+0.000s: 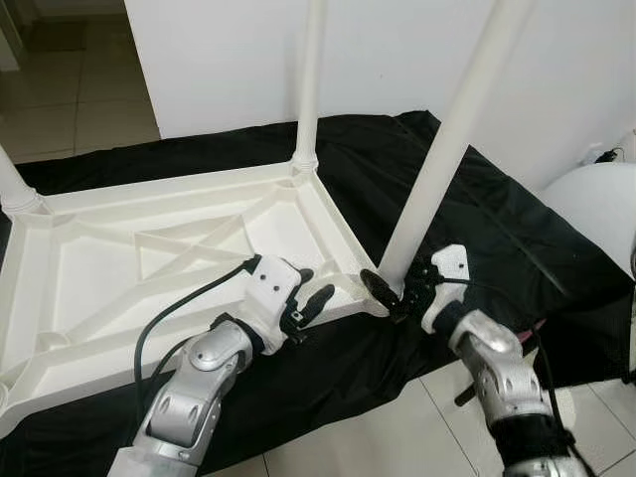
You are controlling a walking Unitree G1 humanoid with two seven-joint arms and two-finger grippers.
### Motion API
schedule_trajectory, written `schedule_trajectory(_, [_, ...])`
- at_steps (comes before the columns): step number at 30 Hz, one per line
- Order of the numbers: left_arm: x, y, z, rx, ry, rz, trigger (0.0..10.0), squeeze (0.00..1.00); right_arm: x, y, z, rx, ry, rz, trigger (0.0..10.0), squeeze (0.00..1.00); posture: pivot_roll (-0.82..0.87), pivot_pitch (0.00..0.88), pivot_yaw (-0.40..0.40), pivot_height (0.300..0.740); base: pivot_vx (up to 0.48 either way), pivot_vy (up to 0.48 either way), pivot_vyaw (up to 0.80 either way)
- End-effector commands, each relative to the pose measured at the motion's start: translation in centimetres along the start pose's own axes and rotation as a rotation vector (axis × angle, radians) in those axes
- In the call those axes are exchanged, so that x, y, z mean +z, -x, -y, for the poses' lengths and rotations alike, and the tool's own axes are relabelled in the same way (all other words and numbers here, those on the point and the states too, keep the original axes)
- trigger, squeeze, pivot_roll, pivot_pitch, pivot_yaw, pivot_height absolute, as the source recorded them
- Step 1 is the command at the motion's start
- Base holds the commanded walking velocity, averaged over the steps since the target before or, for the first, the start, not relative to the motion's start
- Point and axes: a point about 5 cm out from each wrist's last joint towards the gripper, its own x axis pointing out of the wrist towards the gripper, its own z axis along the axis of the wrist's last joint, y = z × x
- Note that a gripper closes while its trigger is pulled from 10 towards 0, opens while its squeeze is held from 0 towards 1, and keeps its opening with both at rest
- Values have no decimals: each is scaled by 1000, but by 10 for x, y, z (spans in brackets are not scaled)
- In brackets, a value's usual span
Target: Building children table
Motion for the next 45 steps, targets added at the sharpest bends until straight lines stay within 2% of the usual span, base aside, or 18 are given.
schedule_trajectory(1, [3,-1,4,-31,-10,16,10000,0,-3,-1,-1,37,2,-12,10000,0,-32,48,-27,740,0,0,0])
schedule_trajectory(6, [1,1,5,-49,-1,5,10000,0,-6,-7,3,80,41,-37,10000,0,-25,47,-30,740,0,0,0])
schedule_trajectory(7, [1,3,6,-53,1,2,10000,0,-7,-8,4,94,50,-48,3176,0,-19,47,-32,740,0,0,0])
schedule_trajectory(8, [1,3,6,-53,1,2,10000,0,-7,-8,4,94,50,-48,3176,0,-19,47,-32,740,0,0,0])
schedule_trajectory(9, [1,4,6,-55,1,0,10000,0,-7,-9,5,103,52,-53,0,0,-9,46,-35,740,0,0,0])
schedule_trajectory(21, [1,6,7,-56,4,-6,10000,0,-13,-8,8,112,10,-54,0,0,-1,53,-36,740,0,0,0])
schedule_trajectory(22, [1,6,7,-57,5,-7,10000,0,-14,-7,8,102,-4,-49,784,0,-1,53,-36,740,0,0,0])
schedule_trajectory(23, [1,6,7,-57,5,-7,10000,0,-14,-7,8,102,-4,-49,784,0,-1,53,-36,740,0,0,0])
schedule_trajectory(24, [1,6,7,-58,5,-7,10000,0,-13,-5,8,89,-15,-44,10000,0,-3,53,-35,740,0,0,0])
schedule_trajectory(34, [0,6,9,-65,10,-10,10000,0,-19,-5,2,-61,-17,-87,10000,0,-9,58,-34,740,0,0,0])
schedule_trajectory(36, [0,6,10,-68,14,-11,10000,0,-20,-6,-5,-178,-60,-86,10000,0,-9,57,-34,740,0,0,0])
schedule_trajectory(37, [0,6,10,-68,14,-11,10000,0,-20,-6,-5,-178,-60,-86,10000,0,-9,57,-34,740,0,0,0])
schedule_trajectory(39, [0,6,11,-72,16,-11,10000,0,-21,-6,-16,-316,-90,-84,10000,0,-15,56,-40,740,0,0,0])
schedule_trajectory(43, [0,6,11,-74,16,-11,10000,0,-21,-6,-19,-355,-98,-82,10000,0,-15,56,-40,740,0,0,0])
schedule_trajectory(45, [0,5,12,-76,18,-10,10000,0,-22,-8,-33,-485,-138,-56,10000,0,-14,53,-49,740,0,0,0])
